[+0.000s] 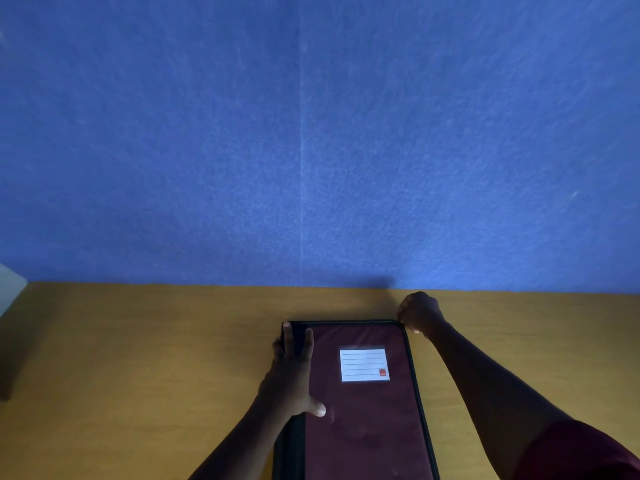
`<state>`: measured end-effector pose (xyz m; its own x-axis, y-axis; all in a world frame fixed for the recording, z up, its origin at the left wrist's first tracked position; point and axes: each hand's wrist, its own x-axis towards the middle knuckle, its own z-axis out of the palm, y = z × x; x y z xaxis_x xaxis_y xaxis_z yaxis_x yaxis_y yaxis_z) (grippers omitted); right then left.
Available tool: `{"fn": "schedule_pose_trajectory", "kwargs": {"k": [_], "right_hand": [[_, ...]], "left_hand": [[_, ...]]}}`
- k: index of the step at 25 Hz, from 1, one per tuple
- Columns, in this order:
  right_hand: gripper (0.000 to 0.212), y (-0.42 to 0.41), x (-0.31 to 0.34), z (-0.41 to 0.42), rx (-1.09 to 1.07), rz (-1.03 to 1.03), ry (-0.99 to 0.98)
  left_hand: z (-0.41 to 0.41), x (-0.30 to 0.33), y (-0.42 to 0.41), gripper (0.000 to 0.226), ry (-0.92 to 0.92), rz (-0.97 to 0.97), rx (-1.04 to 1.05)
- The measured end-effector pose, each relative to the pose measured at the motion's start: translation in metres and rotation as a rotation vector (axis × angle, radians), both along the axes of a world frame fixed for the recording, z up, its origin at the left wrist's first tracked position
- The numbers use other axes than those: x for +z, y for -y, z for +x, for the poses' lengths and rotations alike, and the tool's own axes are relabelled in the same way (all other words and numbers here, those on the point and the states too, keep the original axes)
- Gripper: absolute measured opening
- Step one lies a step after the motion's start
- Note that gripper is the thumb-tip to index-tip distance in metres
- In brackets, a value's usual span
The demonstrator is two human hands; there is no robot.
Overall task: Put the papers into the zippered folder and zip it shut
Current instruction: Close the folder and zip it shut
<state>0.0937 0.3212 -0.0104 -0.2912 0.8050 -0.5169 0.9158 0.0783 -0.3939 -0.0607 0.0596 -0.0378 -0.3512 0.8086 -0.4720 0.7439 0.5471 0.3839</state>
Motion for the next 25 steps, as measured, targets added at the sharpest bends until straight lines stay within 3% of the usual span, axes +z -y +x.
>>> {"fn": "schedule_pose_trajectory", "kwargs": {"k": [5, 10, 17, 25], "right_hand": [[0.011, 0.015, 0.003, -0.038, 0.114, 0.183, 0.069], [0.025, 0.024, -0.006, -0.053, 0.163, 0.264, 0.1], [0.032, 0.018, -0.006, -0.039, -0.022, 0.268, 0.131], [0.027, 0.063, -0.007, -0.1, 0.076, 0.259, -0.052]], "left_hand": [[0.0, -0.002, 0.003, 0.146, 0.004, 0.028, -0.001], [0.0, -0.001, 0.004, 0.145, 0.016, 0.043, 0.003], [0.001, 0.002, 0.01, 0.143, 0.018, 0.089, 0.003], [0.003, 0.002, 0.008, 0.139, 0.03, 0.091, -0.013]]}}
